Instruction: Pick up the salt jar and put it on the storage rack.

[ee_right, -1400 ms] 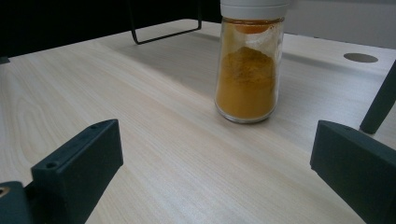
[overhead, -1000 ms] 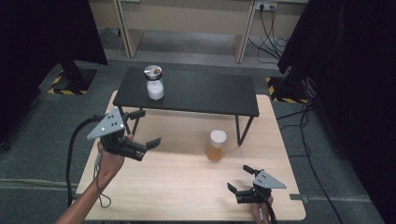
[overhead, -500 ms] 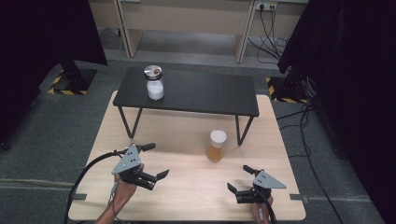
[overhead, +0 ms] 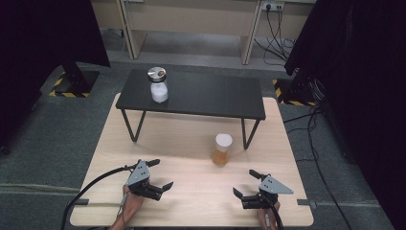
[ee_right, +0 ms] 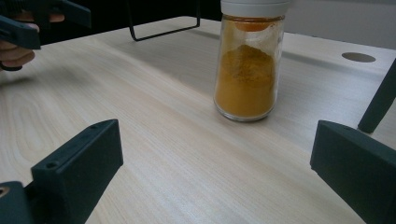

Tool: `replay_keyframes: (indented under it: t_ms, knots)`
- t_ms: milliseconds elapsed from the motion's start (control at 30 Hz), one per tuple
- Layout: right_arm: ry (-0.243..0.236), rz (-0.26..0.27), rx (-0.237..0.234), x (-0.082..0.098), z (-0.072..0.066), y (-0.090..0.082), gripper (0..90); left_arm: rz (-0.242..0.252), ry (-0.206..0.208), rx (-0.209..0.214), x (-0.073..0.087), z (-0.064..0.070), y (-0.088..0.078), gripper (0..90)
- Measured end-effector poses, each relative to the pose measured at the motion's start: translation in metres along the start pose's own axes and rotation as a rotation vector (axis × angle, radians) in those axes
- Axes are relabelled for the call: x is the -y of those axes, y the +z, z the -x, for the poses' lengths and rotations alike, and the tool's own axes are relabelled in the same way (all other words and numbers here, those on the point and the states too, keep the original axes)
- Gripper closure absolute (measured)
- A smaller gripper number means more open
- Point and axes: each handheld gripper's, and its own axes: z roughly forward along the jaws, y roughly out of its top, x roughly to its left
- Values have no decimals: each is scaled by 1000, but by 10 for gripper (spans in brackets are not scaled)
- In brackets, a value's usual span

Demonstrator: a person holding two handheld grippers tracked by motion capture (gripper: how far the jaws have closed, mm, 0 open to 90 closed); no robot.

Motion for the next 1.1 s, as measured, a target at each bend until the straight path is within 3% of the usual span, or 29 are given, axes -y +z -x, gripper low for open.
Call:
replay_keyframes:
  t_ms: [300,1100]
  knots:
    - [0,-1,1,0,0,0,23,-1,-22,-7,15,-4,1,15]
    - [10,2,11,1,-1,-1,23,6,-11,-5,16,-3,0,14]
